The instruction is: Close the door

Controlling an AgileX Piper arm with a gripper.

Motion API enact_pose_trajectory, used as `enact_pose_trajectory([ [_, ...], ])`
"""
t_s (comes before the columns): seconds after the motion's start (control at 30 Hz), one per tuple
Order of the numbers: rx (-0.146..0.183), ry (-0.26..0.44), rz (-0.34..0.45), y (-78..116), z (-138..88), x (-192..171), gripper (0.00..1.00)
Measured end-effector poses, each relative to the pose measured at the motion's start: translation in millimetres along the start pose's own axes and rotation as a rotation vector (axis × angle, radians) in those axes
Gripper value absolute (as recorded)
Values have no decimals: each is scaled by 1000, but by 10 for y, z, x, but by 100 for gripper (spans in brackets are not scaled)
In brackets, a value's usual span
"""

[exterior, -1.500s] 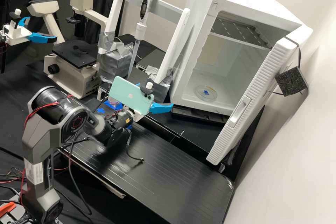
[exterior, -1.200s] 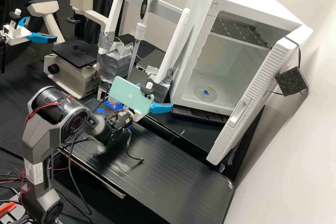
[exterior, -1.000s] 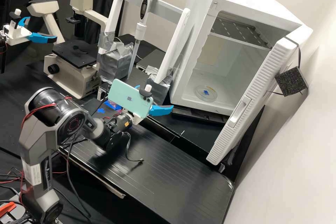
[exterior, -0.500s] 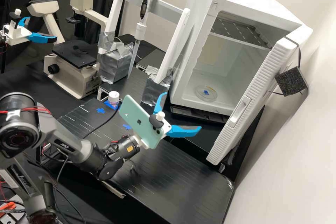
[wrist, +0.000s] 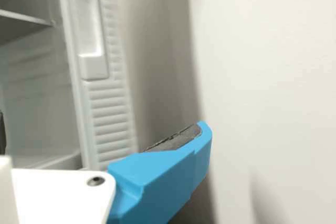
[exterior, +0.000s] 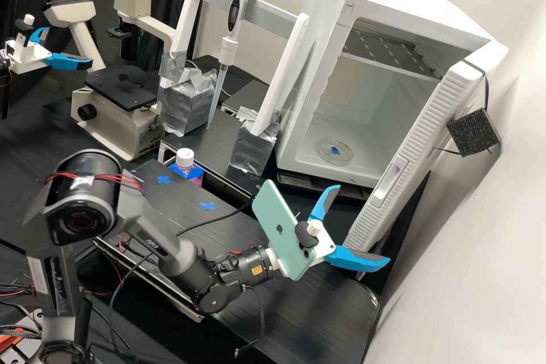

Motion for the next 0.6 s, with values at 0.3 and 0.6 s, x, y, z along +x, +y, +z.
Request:
enact_pose_trajectory([
  [0.3,-15,6,-8,-97,119,284,100],
  [0.6,31,65,-90,-200,48,357,100],
])
